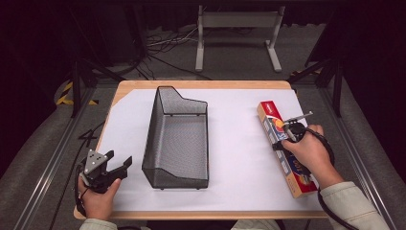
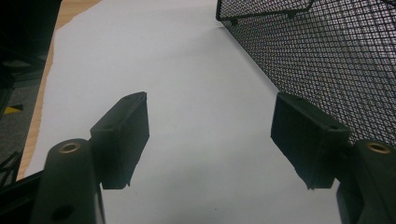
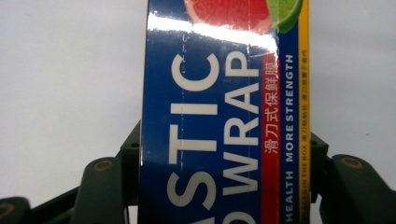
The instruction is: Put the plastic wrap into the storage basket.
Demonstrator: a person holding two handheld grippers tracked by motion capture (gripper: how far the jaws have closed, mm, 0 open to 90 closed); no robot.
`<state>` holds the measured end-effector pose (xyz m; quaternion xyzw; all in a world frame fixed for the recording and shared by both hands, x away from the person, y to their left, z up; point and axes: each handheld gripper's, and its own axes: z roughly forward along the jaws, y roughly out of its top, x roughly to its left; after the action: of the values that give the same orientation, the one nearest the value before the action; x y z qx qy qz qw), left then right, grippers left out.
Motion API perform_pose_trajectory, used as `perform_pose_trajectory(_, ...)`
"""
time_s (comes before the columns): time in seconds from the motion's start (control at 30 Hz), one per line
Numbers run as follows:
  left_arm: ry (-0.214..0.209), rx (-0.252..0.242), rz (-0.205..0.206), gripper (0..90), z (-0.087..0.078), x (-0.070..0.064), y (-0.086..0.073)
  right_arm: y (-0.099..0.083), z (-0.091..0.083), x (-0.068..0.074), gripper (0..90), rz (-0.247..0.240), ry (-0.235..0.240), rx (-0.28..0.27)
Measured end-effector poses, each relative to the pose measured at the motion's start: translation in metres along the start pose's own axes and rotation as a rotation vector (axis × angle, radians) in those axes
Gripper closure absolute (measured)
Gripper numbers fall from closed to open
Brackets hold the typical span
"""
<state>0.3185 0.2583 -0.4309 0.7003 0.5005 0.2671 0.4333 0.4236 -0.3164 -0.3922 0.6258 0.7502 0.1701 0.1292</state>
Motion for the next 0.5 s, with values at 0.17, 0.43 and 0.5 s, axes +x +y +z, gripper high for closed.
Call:
perform_pose_trajectory(0.17, 0.000, -0.004, -0.001, 28.5, -0.001, 0.000, 0.000, 0.007, -0.017, 0.005, 40.6, -0.010, 0.006, -0.026)
perform_pose_trajectory(0.43, 0.009, -0.002, -0.008, 28.5, -0.001, 0.001, 0.000, 0.013, -0.036, 0.008, 40.5, 0.010, 0.036, -0.054)
perform_pose_trajectory(0.5, 0.008, -0.001, -0.007, 28.4, -0.001, 0.000, 0.000, 0.015, -0.042, 0.009, 40.5, 0.008, 0.040, -0.057)
